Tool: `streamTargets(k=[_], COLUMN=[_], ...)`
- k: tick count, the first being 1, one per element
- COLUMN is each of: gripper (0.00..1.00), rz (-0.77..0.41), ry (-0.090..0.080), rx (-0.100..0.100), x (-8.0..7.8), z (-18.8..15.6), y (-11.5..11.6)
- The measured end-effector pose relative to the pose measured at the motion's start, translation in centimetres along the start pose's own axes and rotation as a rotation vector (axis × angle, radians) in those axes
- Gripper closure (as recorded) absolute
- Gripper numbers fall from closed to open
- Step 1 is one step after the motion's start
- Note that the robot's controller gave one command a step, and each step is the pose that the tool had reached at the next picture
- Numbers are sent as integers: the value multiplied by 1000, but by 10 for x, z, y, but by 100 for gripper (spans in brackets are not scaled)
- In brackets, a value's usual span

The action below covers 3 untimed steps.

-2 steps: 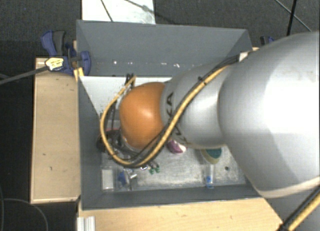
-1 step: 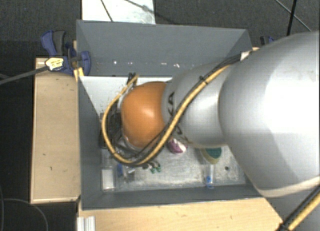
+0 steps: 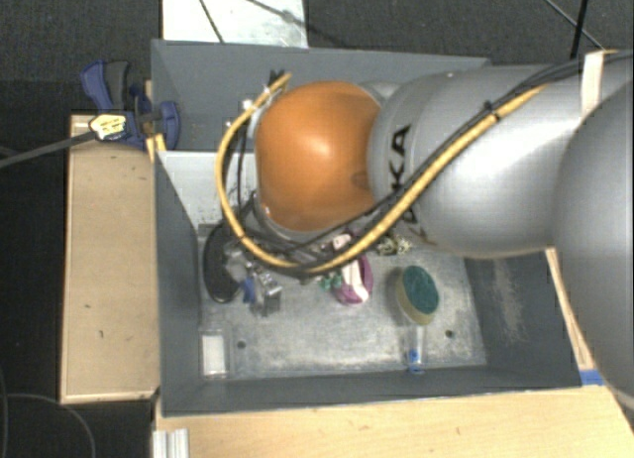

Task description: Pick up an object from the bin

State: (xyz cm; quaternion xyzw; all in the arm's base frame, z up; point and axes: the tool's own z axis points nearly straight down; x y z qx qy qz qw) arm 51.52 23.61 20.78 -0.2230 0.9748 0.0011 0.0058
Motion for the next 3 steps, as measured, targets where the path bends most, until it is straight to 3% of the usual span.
streamTargets(k=[1,2,3], gripper=[100,100,100], rz=[-434,-426,-421], ry=[9,2,0], rx=[-4,-1,0], x=[15,33,19], z=[137,43,-31], y=[-11,0,-1])
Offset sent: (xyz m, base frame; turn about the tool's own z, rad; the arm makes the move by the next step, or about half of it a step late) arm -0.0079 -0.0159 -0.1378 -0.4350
